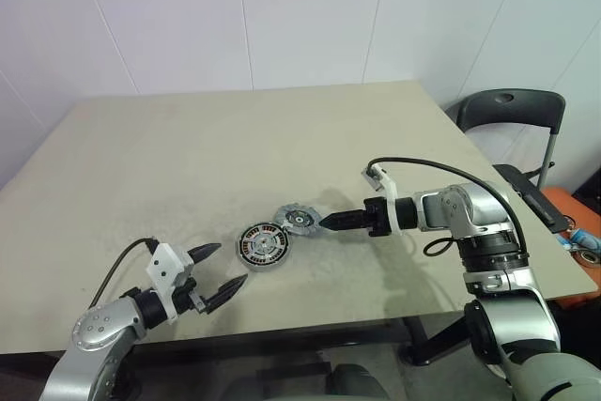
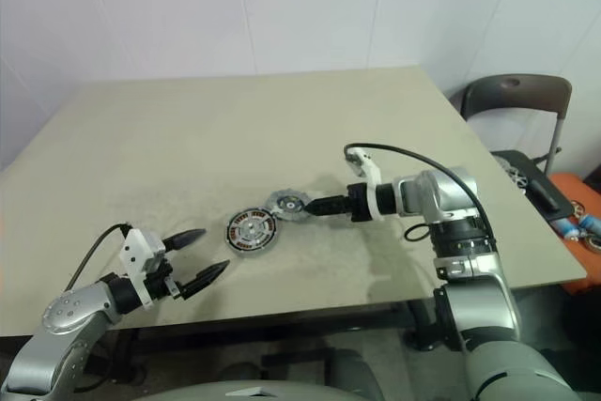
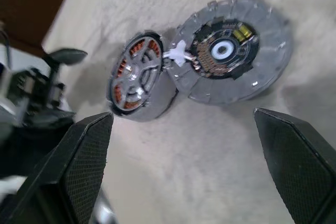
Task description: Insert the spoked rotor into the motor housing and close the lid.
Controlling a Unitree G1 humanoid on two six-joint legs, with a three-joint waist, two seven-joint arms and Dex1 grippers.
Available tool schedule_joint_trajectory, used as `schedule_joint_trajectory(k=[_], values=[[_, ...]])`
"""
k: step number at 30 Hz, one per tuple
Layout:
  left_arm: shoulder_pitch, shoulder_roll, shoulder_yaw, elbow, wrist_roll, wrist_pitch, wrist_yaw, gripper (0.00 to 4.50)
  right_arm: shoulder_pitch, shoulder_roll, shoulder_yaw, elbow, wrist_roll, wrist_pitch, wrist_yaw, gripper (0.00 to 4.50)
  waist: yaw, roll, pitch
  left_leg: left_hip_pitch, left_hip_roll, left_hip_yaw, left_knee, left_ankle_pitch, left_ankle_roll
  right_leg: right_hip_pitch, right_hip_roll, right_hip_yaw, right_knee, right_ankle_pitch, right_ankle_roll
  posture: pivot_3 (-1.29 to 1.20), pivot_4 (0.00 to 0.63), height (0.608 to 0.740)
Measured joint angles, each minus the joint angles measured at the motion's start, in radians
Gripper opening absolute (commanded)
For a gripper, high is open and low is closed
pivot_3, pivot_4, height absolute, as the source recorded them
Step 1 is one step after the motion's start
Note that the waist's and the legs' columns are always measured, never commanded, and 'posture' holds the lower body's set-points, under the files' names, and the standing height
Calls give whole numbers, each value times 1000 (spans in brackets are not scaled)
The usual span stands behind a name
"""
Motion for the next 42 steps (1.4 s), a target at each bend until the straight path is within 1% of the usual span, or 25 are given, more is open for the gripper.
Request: schedule_joint_trajectory(k=[6,12,20,23,27,36,42], values=[[8,-1,0,1,0,-4,0,4500,1,71,-94,67,43,75,-109,4463,0,0,0,0,0,0,0,0,0,0,0,0,0,0,0,0,0,740],[14,5,13,5,0,-9,-5,4500,5,117,-156,96,62,111,-196,4463,-1,0,0,0,0,0,0,0,0,0,0,0,0,0,0,0,0,740],[12,10,33,22,0,-11,-21,4500,5,188,-245,144,72,119,-295,4463,-1,0,0,0,0,0,0,0,0,0,1,0,0,0,0,0,0,740],[8,9,33,28,0,-12,-23,4500,5,236,-286,172,75,115,-343,4463,-2,0,0,0,0,0,0,0,0,0,1,0,0,0,0,0,0,740],[1,9,33,37,0,-21,-25,4500,-7,270,-331,209,82,88,-393,4463,-3,0,0,0,0,0,0,0,0,0,0,0,0,0,0,0,0,740],[-6,9,33,42,1,-26,-25,4500,-25,293,-350,276,101,10,-435,4463,-7,0,0,1,0,0,0,0,0,0,0,1,1,0,0,0,0,740],[-6,9,33,42,1,-26,-24,4500,-32,317,-375,313,120,-48,-466,4463,-25,0,0,2,0,0,0,0,0,1,1,1,1,0,0,0,0,740]])
